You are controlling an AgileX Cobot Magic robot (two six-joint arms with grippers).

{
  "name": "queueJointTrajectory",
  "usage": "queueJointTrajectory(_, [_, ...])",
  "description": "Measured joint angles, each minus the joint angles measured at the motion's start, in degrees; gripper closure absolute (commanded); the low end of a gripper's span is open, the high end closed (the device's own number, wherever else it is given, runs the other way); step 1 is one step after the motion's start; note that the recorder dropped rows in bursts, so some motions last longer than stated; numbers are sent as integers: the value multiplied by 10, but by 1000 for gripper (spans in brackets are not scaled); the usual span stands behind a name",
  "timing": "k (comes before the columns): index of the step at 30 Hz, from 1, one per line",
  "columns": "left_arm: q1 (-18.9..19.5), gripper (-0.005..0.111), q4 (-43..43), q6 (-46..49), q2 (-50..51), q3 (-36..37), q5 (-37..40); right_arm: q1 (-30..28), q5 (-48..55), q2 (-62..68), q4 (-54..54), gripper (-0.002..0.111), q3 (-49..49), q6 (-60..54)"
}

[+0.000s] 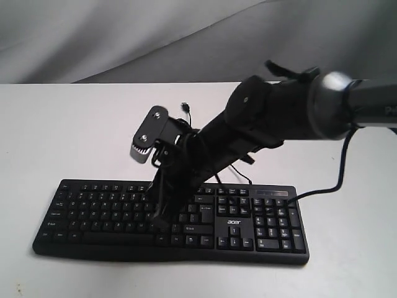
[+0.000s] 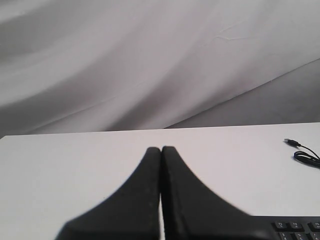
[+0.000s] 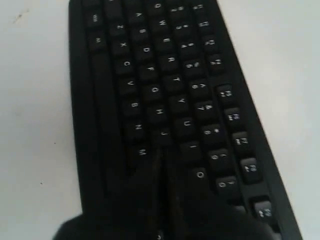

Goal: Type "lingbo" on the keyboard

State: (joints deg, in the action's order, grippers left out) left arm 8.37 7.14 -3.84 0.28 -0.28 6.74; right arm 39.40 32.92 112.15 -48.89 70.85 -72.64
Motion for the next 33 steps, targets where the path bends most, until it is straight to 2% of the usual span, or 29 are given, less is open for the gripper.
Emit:
queueJointTrajectory(13, [0,106,0,0,0,0,0,12,-37,27,13,108,0,-4])
queueJointTrajectory(33, [0,106,0,0,0,0,0,12,-38,47,23,108,0,-11])
